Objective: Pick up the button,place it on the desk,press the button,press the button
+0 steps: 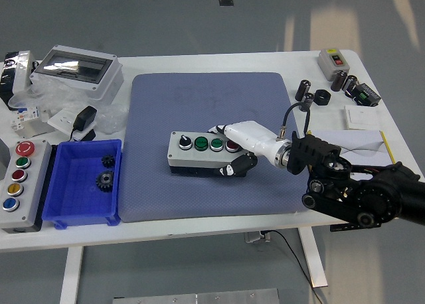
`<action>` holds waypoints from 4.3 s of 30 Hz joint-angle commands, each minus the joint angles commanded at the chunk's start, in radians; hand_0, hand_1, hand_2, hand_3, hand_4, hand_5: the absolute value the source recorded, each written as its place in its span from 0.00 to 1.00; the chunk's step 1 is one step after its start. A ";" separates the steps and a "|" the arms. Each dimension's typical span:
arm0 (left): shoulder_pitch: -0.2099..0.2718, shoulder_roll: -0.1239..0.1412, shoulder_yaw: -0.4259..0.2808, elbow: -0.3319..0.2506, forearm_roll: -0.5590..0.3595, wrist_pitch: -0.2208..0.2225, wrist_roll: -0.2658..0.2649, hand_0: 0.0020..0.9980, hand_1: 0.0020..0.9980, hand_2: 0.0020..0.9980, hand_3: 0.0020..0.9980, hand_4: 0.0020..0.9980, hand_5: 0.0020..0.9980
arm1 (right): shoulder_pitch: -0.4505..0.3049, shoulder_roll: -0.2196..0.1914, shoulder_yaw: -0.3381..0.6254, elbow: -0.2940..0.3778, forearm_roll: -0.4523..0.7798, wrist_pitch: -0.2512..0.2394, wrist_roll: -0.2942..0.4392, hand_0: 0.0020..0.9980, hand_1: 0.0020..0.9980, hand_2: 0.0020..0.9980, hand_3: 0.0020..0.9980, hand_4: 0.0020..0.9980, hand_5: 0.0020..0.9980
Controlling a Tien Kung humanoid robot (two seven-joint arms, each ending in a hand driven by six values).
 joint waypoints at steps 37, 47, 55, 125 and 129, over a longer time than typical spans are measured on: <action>0.004 -0.007 -0.003 0.000 0.006 -0.005 0.014 0.65 0.63 0.59 0.61 0.64 0.24 | -0.003 -0.027 0.022 -0.006 0.172 0.056 0.042 0.93 0.86 0.84 0.90 0.41 0.00; 0.006 -0.010 -0.006 0.000 0.012 -0.012 0.014 0.65 0.63 0.59 0.61 0.64 0.23 | -0.001 -0.040 0.033 0.007 0.196 0.071 0.046 0.91 0.86 0.84 0.90 0.42 0.00; 0.009 -0.015 -0.007 0.000 0.016 -0.016 0.015 0.65 0.63 0.58 0.61 0.64 0.23 | -0.006 -0.060 0.054 0.025 0.191 0.075 0.046 0.92 0.87 0.85 0.92 0.44 0.00; 0.012 -0.012 -0.017 -0.004 0.014 -0.027 0.030 0.65 0.63 0.56 0.60 0.62 0.17 | 0.138 -0.095 0.171 0.148 0.619 0.518 -0.449 0.04 0.11 0.22 0.86 0.26 0.01; 0.013 -0.014 -0.019 -0.005 0.015 -0.025 0.030 0.65 0.63 0.56 0.60 0.62 0.17 | 0.120 -0.116 0.231 0.176 0.636 0.527 -0.433 0.03 0.11 0.21 0.85 0.26 0.02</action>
